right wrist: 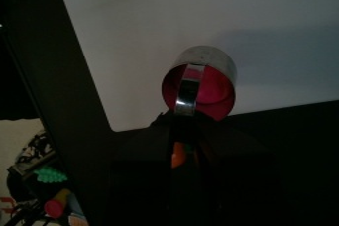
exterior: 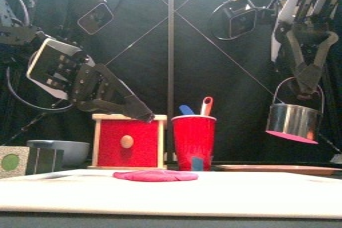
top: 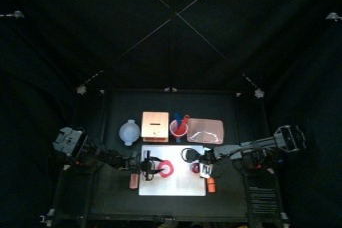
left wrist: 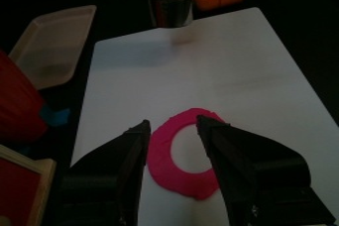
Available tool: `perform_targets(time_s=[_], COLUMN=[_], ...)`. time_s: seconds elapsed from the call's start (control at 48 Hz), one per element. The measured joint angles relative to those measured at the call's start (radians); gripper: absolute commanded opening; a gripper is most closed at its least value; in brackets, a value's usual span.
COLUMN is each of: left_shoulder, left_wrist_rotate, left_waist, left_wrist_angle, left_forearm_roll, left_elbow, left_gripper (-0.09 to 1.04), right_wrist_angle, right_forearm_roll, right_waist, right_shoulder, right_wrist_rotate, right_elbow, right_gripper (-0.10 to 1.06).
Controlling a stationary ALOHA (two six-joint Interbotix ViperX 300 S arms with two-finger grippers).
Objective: Get the cutter from the drawer then cut the dough then place the extra dough in the bowl
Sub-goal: Place the extra dough in the bowl
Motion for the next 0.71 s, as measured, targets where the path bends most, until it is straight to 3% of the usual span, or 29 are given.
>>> perform_targets(time_s=[0.438,0.708], left_shoulder=[0.008,0.008], left_wrist_rotate=[0.000,-0.002], left_waist=[0.009,0.009], left_wrist_angle=[0.003,0.006], left_forearm_roll=[0.000,0.000], left_elbow=[0.000,0.000], left_gripper=[0.81,0.81], right_wrist_angle=[-0.002,0.009], right_forearm_roll=[0.017,0.023], right_waist=[-0.018,-0.032], right_shoulder=[0.160,0.166], right_wrist_rotate=[0.000,0.000], right_elbow=[-0.081,-0.104], right_gripper=[0.57,0.83])
